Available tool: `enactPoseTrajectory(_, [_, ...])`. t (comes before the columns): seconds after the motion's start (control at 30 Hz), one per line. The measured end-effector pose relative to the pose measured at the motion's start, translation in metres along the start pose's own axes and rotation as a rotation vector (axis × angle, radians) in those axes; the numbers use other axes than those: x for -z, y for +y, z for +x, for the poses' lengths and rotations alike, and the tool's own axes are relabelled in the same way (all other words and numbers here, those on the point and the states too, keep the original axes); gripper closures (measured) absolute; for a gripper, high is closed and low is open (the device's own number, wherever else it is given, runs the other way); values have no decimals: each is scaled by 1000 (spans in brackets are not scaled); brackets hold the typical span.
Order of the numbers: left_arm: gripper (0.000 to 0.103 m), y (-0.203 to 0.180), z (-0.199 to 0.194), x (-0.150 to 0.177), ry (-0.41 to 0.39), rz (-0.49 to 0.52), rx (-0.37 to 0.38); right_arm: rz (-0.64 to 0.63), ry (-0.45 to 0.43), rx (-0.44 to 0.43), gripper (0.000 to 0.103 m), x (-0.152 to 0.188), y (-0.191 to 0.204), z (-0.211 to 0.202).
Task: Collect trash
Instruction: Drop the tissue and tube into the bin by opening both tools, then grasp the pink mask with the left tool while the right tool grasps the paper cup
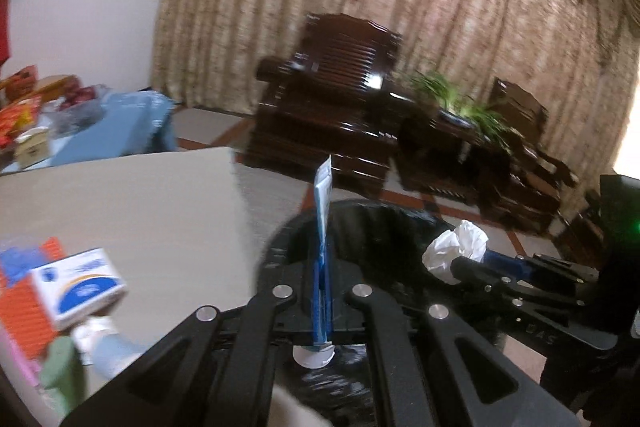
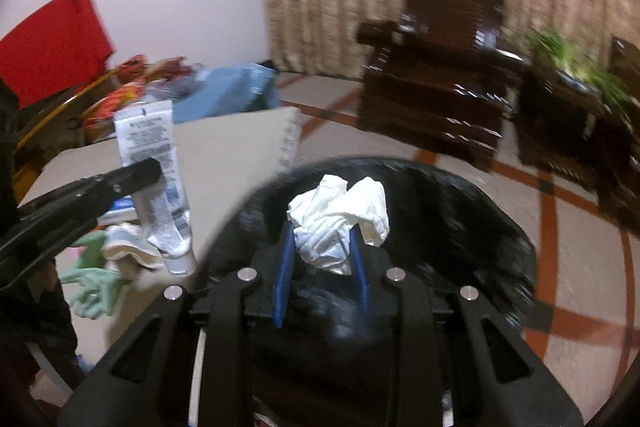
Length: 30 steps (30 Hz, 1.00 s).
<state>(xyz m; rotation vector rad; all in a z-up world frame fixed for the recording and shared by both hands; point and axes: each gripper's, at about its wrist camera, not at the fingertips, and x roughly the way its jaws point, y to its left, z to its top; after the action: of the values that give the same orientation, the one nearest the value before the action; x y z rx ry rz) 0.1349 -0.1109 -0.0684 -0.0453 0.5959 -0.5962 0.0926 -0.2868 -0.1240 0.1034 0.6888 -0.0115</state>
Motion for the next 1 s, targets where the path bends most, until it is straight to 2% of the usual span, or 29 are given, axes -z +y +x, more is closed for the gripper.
enactPoseTrajectory(0.17, [99,-24,28,1,51,9,73,46,32,74,72,16,-28,10])
enactPoseTrajectory(0.2, [94,-26,30,1,59,4,79,51,35,88,64,18,-31,11])
enactPoseTrajectory(0.23, [79,-26,31,1,67,0,83,55,34,100,56,19,-33,12])
enactPoseTrajectory(0.27, [65,-23,33,3,68,-5,81,55,32,106,52,18,-30,13])
enactPoseTrajectory(0.37, [60,-17,27,4,69,3,56,50,17,123,33,19,-26,15])
enactPoseTrajectory(0.43, [51,-10,18,10,62,-2,28,48,4,127,15,17,-25,13])
enactPoseTrajectory(0.47, [41,-5,12,11,52,-5,5,45,-7,128,12,17,-21,12])
enactPoseTrajectory(0.5, [32,3,2,12,36,-10,-32,43,-16,125,9,15,-19,11])
enactPoseTrajectory(0.6, [19,24,-20,16,1,-20,-118,37,-30,90,6,11,-8,10])
enactPoseTrajectory(0.83, [12,84,-78,30,-49,-66,-314,-10,-50,-24,6,-2,38,13])
enactPoseTrajectory(1.0, [6,126,-112,48,-47,-102,-452,-83,-42,-118,6,-11,85,20])
